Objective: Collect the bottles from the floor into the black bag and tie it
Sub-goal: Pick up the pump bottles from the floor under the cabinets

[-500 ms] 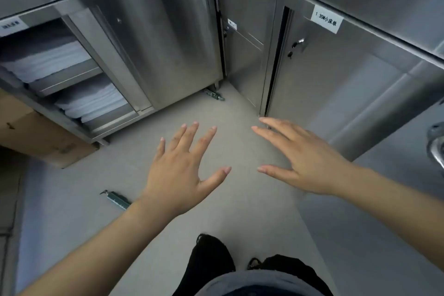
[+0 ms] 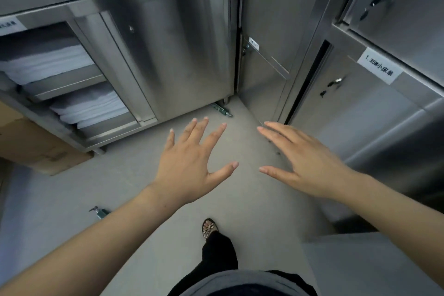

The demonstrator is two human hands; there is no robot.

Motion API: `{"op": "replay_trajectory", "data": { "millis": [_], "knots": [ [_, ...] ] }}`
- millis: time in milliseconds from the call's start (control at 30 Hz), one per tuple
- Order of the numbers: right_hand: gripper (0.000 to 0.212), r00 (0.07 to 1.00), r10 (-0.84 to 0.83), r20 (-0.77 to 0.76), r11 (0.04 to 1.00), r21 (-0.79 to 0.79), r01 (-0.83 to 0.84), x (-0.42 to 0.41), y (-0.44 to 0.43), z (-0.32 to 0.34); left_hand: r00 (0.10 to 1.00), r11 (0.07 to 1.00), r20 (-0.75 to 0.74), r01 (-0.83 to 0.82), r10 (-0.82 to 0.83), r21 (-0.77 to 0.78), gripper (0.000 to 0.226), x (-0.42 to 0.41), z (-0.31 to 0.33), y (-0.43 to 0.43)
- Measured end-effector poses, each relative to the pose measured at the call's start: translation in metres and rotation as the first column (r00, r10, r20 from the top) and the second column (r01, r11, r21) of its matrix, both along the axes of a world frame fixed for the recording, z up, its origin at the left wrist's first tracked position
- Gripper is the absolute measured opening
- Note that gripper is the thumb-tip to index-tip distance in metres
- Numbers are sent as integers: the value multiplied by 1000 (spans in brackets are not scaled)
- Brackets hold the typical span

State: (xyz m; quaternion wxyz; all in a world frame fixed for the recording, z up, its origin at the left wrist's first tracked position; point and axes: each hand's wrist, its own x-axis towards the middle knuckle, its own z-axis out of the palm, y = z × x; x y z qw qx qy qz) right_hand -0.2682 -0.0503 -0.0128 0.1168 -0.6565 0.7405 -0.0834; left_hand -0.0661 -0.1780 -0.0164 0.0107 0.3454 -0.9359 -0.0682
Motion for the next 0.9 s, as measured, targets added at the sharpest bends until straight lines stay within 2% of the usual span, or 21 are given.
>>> {"op": "replay_trajectory", "data": {
  "millis": [267, 500, 633, 900],
  "knots": [
    [78, 995, -100, 10, 992, -80, 100, -35, -108, 18, 993, 992, 2, 116, -116, -51, 81, -52, 20, -129],
    [81, 987, -159, 19, 987, -33, 159, -74, -151, 12, 988, 988, 4, 154, -154, 3, 79, -93, 6, -193],
    [76, 995, -98, 36, 995, -3, 98, -100, -203, 1, 997, 997, 11, 74, -74, 23, 80, -108, -5, -234],
    [73, 974, 137, 181, 990, 12, -142, -164, -361, -39, 967, 969, 75, -246, 244, 21, 85, -138, -22, -322]
  ]
}}
